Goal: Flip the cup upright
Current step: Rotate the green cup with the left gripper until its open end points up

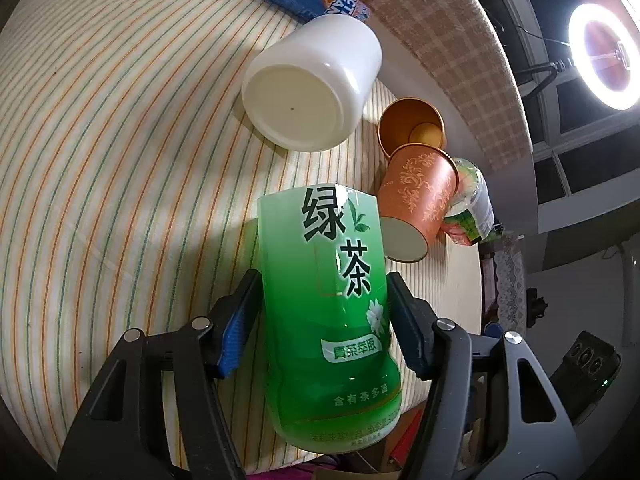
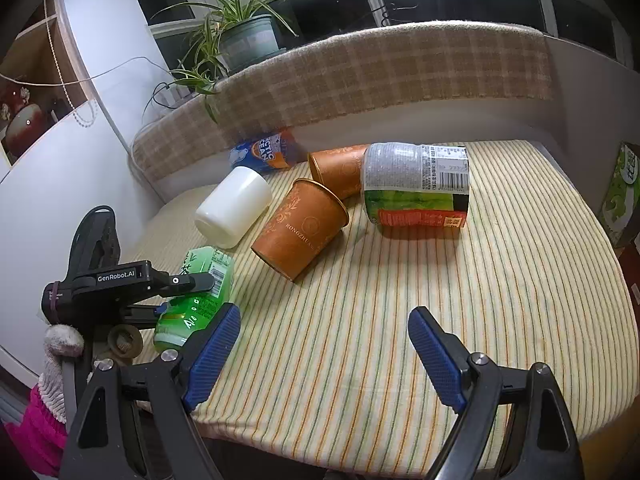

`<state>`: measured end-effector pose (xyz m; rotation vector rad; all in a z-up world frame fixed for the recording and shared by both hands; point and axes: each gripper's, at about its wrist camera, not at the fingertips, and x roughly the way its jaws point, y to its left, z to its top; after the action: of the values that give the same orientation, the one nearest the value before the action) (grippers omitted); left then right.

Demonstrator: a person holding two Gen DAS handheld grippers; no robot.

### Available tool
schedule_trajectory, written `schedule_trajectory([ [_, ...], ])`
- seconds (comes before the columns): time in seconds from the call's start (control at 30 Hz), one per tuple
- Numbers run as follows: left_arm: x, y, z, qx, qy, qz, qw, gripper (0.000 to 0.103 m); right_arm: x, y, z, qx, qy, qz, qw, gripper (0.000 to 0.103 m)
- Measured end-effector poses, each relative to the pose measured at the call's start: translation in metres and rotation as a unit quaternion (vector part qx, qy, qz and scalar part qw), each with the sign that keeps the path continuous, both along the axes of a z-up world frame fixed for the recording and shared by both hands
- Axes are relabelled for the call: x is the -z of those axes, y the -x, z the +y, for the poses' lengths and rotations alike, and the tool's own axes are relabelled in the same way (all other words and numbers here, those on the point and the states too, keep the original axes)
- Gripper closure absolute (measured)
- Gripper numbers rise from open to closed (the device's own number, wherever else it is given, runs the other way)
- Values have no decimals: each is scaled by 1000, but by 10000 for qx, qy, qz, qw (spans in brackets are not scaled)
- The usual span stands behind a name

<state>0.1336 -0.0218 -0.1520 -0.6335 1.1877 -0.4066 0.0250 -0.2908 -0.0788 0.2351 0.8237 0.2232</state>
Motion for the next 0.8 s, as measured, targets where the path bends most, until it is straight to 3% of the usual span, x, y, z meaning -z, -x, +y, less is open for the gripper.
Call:
schedule_trajectory([
  [0.37,-19,13,-16,173,-624,-599,9961,42,-6,5,2,74,260,-189,9995,15],
  [0.8,-42,30,-25,266,-1266,-1285,9832,43,-7,7,1,112,247,-194,9994,15],
])
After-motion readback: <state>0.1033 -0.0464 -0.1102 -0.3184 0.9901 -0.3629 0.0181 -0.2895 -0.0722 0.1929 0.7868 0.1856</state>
